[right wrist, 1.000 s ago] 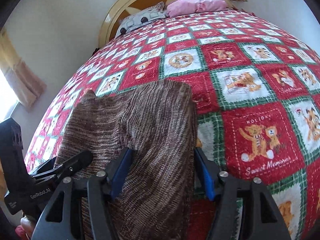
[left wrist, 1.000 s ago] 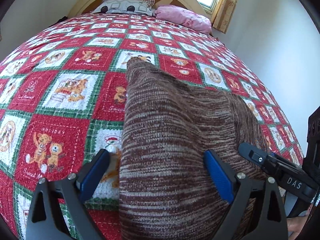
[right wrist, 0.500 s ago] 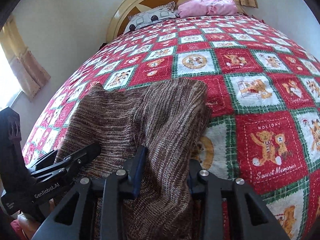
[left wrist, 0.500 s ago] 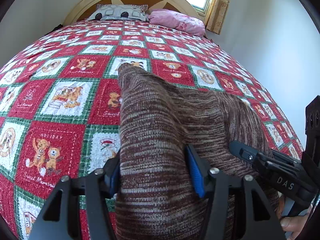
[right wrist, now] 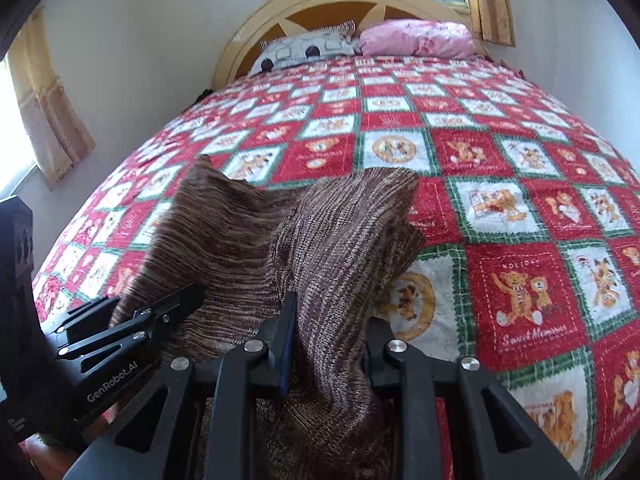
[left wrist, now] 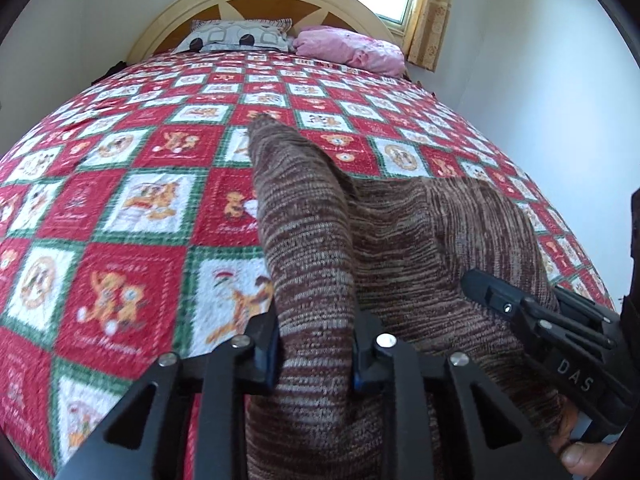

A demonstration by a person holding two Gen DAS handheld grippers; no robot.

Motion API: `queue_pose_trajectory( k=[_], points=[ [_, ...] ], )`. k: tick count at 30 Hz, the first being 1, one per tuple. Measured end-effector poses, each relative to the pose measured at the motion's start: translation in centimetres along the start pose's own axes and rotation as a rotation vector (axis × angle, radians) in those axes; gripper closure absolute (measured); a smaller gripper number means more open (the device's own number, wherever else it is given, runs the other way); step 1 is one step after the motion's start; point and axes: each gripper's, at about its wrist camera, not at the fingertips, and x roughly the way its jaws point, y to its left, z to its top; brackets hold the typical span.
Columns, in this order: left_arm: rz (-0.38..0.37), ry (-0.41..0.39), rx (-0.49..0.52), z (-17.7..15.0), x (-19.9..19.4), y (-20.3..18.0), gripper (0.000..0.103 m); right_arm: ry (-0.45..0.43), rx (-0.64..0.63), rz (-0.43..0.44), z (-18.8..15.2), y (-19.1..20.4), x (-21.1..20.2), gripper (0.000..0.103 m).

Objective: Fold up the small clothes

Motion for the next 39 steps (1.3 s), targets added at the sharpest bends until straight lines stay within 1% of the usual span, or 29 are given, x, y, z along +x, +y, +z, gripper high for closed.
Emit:
queue_pose_trajectory(
  k=[6, 11, 17, 23, 30, 33, 39],
  points=[
    [0.035, -0.048, 0.021, -1.2, -3.6, 0.2, 0.077, -0.066, -0.074, -0.005, -0.7, 3.4, -3.3, 0.078],
    [0.047, -0.062, -0.002, -2.3, -6.2, 1.5, 0.077, -0.100, -0.076, 0.032, -1.2, 5.9, -5.7, 0.078],
    [0.070, -0.061, -0.038, -3.5, -8.5, 3.9, 0.077, -0.108, -0.079, 0.084, -2.0, 9.1, -6.9, 0.079],
    [0.105, -0.069, -0.103, -4.6, -10.7, 7.8, 0.077, -0.088, -0.093, 0.156, -2.5, 12.9, -6.8, 0.081],
    [0.189, -0.092, -0.164, -5.4, -13.0, 13.1, 0.077, -0.055, -0.131, 0.241, -3.0, 19.0, -5.1, 0.081],
    [0.222, -0.096, -0.205, -5.6, -13.6, 16.0, 0.077, -0.038, -0.143, 0.284, -2.8, 21.8, -4.1, 0.081],
    [0.291, -0.116, -0.237, -5.9, -14.6, 19.5, 0.077, -0.025, -0.185, 0.337, -2.8, 26.9, -2.6, 0.081]
  ],
)
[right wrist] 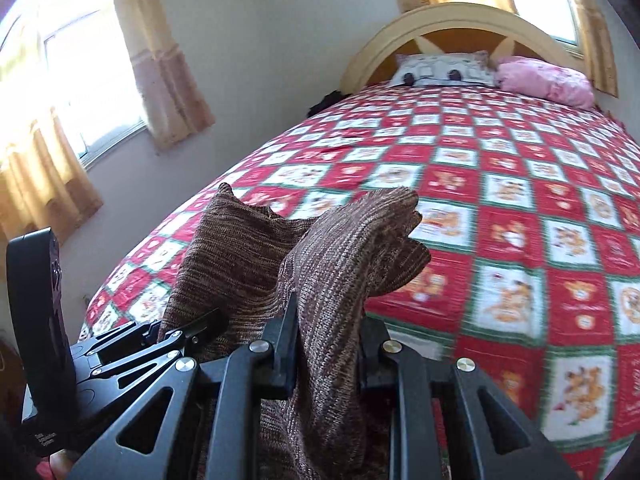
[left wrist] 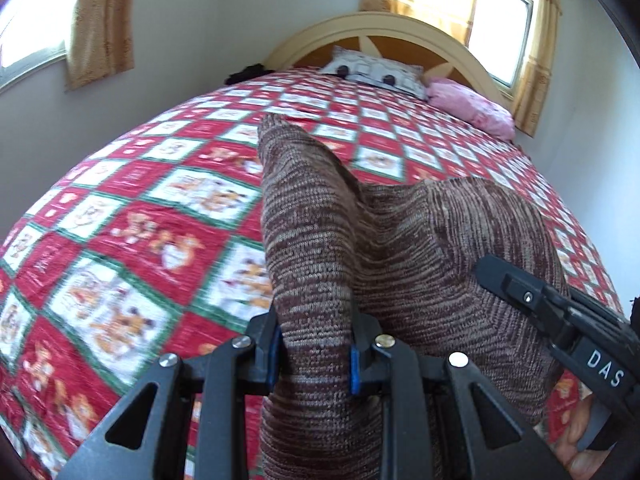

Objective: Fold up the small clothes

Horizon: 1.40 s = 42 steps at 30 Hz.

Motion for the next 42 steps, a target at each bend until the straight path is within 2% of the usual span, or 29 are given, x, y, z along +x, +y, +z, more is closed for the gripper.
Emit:
queue_pose_trajectory(
  k=[7, 13, 17, 21, 28, 31, 35, 38, 40, 42],
  points=[
    [0.033, -0.003, -0.028, 0.7, 1.0, 3.0, 0.077, 0.011, 0.002, 0.041, 0.6, 2.3, 2.9, 0.081],
    [0.048, -0.024, 0.000, 2.4, 2.4, 3.6, 0.077, -0.001, -0.001, 0.053, 1.4, 2.7, 4.5, 0.081],
    [0.046, -0.087, 0.050, 4.1, 3.4, 3.2, 0.077, -0.043, -0.001, 0.040, 2.5, 2.1, 5.0, 0.081],
    [0.043, -0.123, 0.085, 5.0, 5.7, 2.6, 0.077, -0.092, -0.061, -0.030, 3.2, 1.4, 6.5, 0.081],
    [0.042, -0.020, 0.034, 4.5, 9.8, 3.1, 0.076, -0.005, -0.110, -0.096, 3.0, -1.4, 11.5, 0.082],
    [0.030, -0.006, 0.011, 4.5, 9.8, 3.5, 0.070, 0.043, -0.034, -0.060, 2.7, -3.3, 12.7, 0.082],
    [0.030, 0.055, -0.031, 4.6, 11.0, 4.1, 0.055, 0.095, 0.044, -0.022, 2.5, -4.9, 13.7, 0.081],
    [-0.012, 0.106, -0.107, 4.9, 12.0, 5.4, 0.041, 0.124, 0.127, 0.032, 2.4, -6.5, 14.4, 0.081],
    [-0.060, 0.127, -0.161, 5.0, 12.4, 6.5, 0.040, 0.135, 0.169, 0.059, 2.4, -7.1, 14.8, 0.079],
    [-0.068, 0.134, -0.169, 5.0, 12.5, 6.6, 0.039, 0.145, 0.197, 0.076, 2.5, -7.5, 15.2, 0.079]
  ],
)
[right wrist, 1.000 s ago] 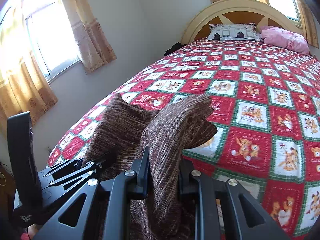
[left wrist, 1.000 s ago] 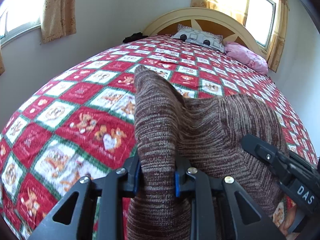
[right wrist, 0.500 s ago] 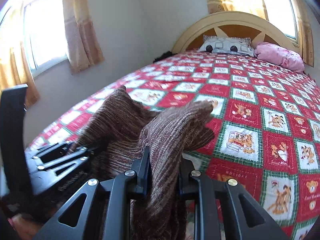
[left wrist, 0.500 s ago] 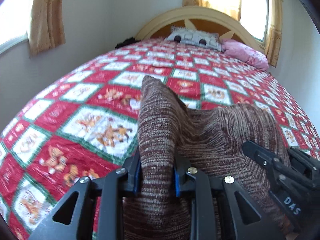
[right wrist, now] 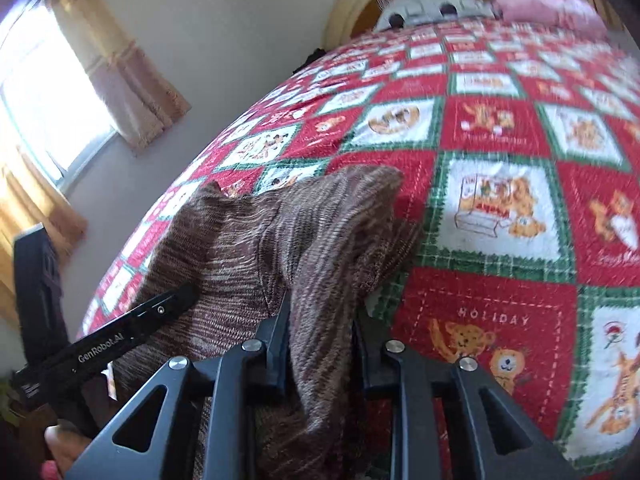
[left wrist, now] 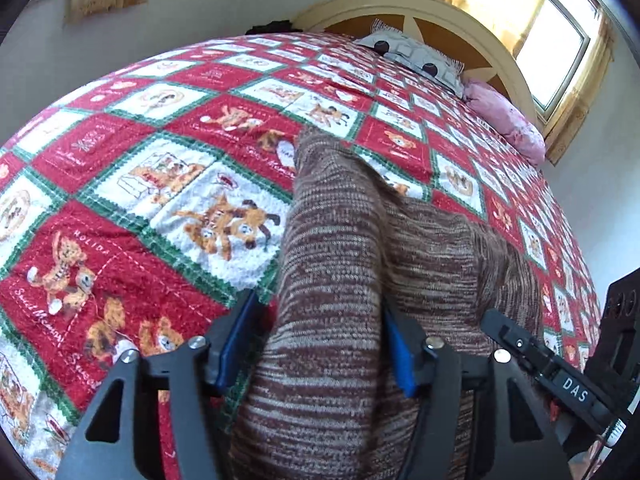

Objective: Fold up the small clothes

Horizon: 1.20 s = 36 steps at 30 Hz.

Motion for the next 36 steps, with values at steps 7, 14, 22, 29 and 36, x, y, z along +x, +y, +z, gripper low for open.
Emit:
queue_pose_trajectory(
  k=[7, 14, 22, 29, 36],
  points=[
    [0.061, 0.002, 0.048, 0.0, 0.3, -1.0, 0.033, 0.010, 0.046, 0.050, 0.2, -0.8, 0.3, 0.077],
    [0.074, -0.014, 0.000, -2.9, -3.3, 0.0, 0.024, -0.073, -0.142, -0.091, -2.8, 2.2, -5.6, 0.058],
    [-0.010, -0.022, -0.012, -6.6, -6.1, 0.8, 0.020, -0.061, -0.076, -0.013, -7.1, 2.5, -9.6, 0.051],
    [0.049, 0.009, 0.063, -7.7, -6.7, -0.2, 0.020, -0.002, -0.086, -0.005, -10.3, 3.6, -9.8, 0.051],
    [0.116, 0.006, 0.137, -9.6, -7.5, -0.6, 0.018, -0.015, -0.007, -0.042, -11.4, 2.5, -10.2, 0.088]
  ],
)
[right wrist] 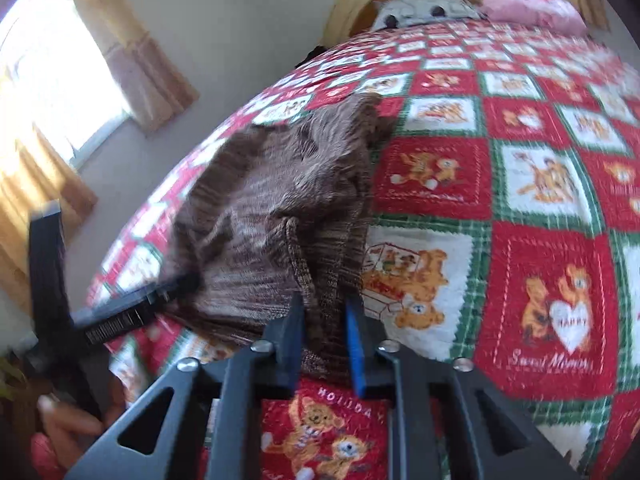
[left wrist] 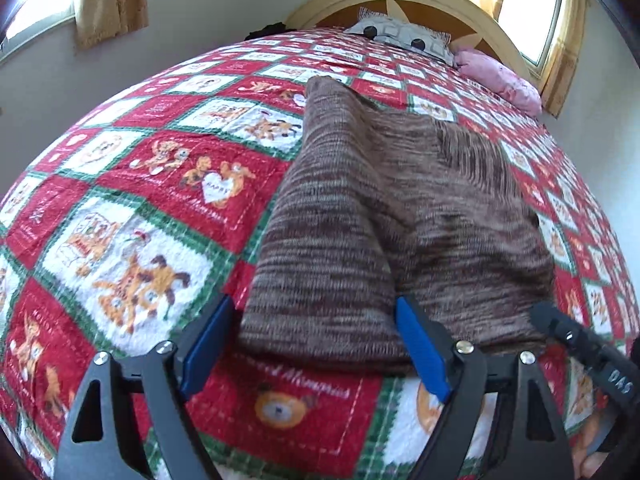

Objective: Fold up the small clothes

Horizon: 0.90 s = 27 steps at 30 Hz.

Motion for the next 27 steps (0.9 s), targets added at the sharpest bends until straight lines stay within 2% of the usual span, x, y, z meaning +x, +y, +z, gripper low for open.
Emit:
queue_pose_trajectory(
  k=[8, 10, 14, 16, 18, 20, 22, 24, 27],
  points=[
    [0.001, 0.003, 0.012, -0.4, -0.2, 0.3, 0.017, -0.098, -0.086, -0.030, -0.9, 1.9, -3.5, 0.087],
    [-0.003, 0.003, 0.007, -0.5, -0.2, 0.4, 0.017, -0.110, -0.096, 0.005, -0.5, 2.2, -3.7, 0.087],
    [-0.008, 0.002, 0.009, -0.8, -0.5, 0.5, 0.017, -0.044, -0.160, 0.006, -0.1, 2.9, -1.4, 0.087],
    [-0.011, 0.003, 0.013, -0.9, -0.6, 0.6, 0.017, 0.020, -0.174, 0.005, -0.5, 2.8, 0.6, 0.087],
    [-0.019, 0.001, 0.017, -1.0, -0.7, 0.7, 0.016, 0.008, -0.165, 0.025, -0.9, 2.5, 0.5, 0.087],
    [-0.025, 0.002, 0.014, -1.0, -0.8, 0.9, 0.016, 0.040, -0.151, 0.045, -0.8, 2.1, 0.5, 0.087],
    [-0.021, 0.003, 0.019, -1.2, -1.0, 0.8, 0.016, 0.064, -0.162, 0.046, -0.9, 2.1, 0.3, 0.095],
    [-0.017, 0.002, 0.032, -1.2, -1.0, 0.9, 0.016, 0.092, -0.169, 0.073, -1.1, 2.1, -0.1, 0.097],
    [-0.014, 0.000, 0.042, -1.3, -1.1, 1.1, 0.016, 0.103, -0.203, 0.033, -1.8, 2.0, -0.3, 0.098]
  ],
)
